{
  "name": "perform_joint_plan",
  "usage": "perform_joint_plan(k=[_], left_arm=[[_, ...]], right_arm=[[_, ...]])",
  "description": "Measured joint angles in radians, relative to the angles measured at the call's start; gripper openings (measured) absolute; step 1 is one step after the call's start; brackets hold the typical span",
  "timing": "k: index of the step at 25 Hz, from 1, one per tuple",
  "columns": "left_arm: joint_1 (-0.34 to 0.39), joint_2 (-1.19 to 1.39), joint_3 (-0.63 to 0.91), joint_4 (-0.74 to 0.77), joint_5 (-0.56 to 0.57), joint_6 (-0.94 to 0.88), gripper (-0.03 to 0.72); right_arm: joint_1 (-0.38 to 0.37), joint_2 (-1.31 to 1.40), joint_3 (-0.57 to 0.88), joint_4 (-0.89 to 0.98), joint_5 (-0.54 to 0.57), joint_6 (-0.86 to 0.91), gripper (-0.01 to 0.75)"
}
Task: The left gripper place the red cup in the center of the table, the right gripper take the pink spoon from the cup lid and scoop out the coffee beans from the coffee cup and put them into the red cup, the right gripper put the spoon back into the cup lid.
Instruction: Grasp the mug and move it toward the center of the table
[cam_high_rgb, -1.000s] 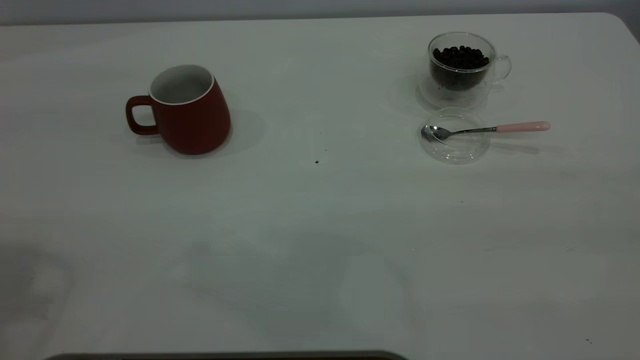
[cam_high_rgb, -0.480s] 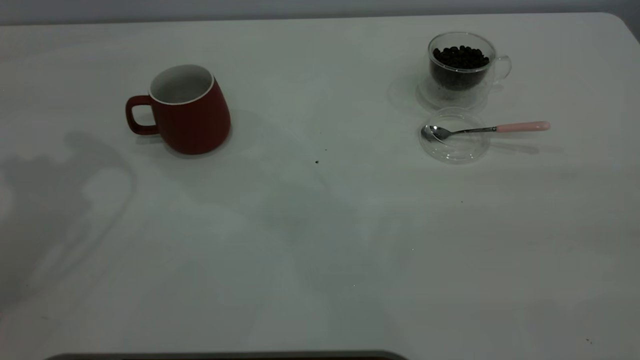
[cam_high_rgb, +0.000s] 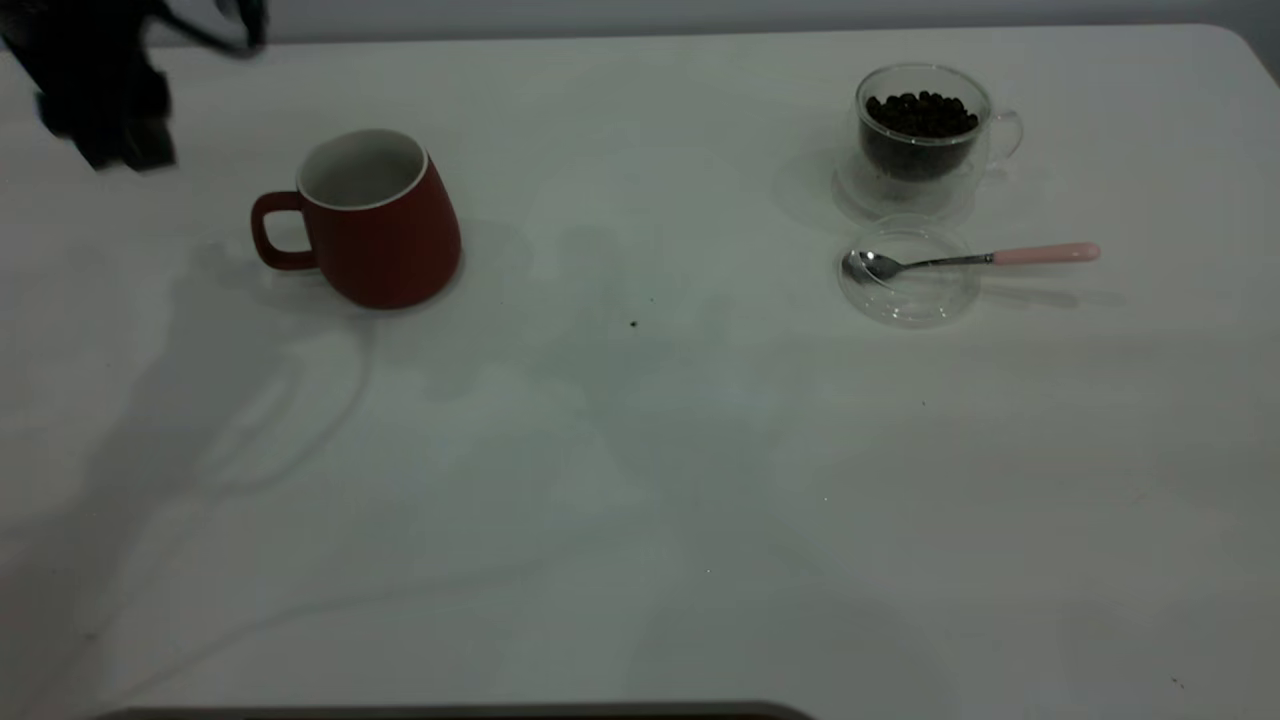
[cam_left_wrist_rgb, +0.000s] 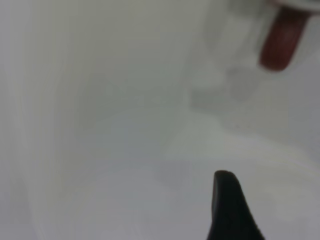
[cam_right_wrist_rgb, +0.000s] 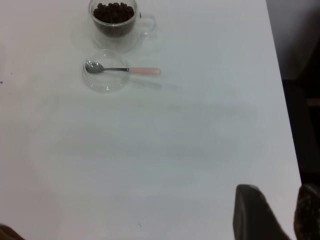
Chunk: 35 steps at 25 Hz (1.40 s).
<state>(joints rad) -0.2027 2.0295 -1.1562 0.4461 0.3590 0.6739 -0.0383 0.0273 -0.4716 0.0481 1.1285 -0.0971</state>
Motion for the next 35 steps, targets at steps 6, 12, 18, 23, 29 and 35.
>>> perform_joint_plan(k=[6, 12, 18, 23, 29, 35], left_arm=[[-0.014, 0.093, 0.000, 0.010, -0.131, 0.032, 0.492], [-0.014, 0.158, -0.001, 0.015, -0.232, 0.036, 0.492], [-0.023, 0.197, -0.007, 0.054, -0.312, 0.037, 0.492], [-0.062, 0.205, -0.007, 0.062, -0.351, 0.037, 0.492], [-0.149, 0.206, -0.007, 0.062, -0.407, 0.021, 0.492], [-0.214, 0.215, -0.007, 0.062, -0.519, -0.107, 0.492]], right_arm=[[0.000, 0.000, 0.000, 0.000, 0.000, 0.000, 0.239], [0.000, 0.000, 0.000, 0.000, -0.001, 0.000, 0.239], [0.000, 0.000, 0.000, 0.001, -0.001, 0.000, 0.239], [0.000, 0.000, 0.000, 0.002, -0.001, 0.000, 0.239], [0.000, 0.000, 0.000, 0.005, -0.001, 0.000, 0.239], [0.000, 0.000, 0.000, 0.006, -0.001, 0.000, 0.239]])
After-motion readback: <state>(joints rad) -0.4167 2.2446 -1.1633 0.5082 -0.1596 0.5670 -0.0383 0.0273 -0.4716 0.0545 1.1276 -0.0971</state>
